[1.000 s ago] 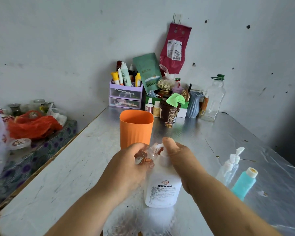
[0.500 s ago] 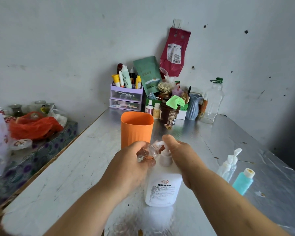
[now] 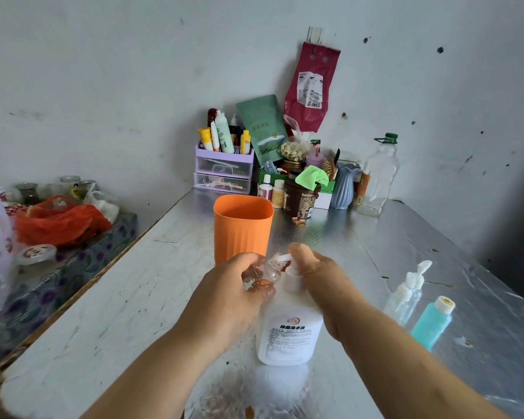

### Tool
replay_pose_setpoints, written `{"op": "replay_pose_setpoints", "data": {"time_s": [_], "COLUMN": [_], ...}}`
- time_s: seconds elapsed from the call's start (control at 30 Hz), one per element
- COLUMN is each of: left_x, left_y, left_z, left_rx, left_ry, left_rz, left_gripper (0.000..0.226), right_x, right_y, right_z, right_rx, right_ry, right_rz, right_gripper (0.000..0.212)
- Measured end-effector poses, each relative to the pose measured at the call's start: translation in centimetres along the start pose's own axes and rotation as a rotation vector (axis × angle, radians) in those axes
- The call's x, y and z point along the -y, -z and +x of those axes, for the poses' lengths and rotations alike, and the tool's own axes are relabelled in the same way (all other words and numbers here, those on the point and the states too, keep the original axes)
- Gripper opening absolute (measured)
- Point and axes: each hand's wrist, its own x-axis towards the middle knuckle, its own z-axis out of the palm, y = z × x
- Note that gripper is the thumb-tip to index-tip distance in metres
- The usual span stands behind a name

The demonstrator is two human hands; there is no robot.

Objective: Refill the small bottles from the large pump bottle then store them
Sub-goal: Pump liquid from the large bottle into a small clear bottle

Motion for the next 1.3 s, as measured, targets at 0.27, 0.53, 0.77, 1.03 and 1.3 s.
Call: {"op": "replay_pose_setpoints", "data": {"time_s": [0.27,0.53,0.77,1.03,1.3], "left_x": [-1.1,-1.1,-0.5,-0.3,-1.2], "left_y": [0.5,0.5,0.2,0.2,0.8], "left_z": [-0.3,-0.2,0.2,0.0,-0.2], "left_rx": [-0.001,-0.007,-0.01,0.021,0.012], "left_ry": [-0.014,-0.024,-0.02,-0.004,-0.019], "left_rz": [-0.038,-0.01,-0.037,-0.041,-0.03], "left_gripper": [0.03,0.035,0.032,0.029,0.032], "right_x": [1.0,0.7,0.0,-0.4,1.3], "right_y": [0.3,0.2,0.3,0.2,0.5], "right_z": [0.3,0.6,0.8,0.4,0.3], "right_rx": [-0.04,-0.038,-0.016,0.015,-0.011], "right_ry": [-0.045,-0.058,0.027,0.006,-0.023], "right_rz": [-0.065,-0.046,-0.003,-0.021,-0.08], "right_gripper": [0.029,0.03,0.024,0.032,0.035]}}
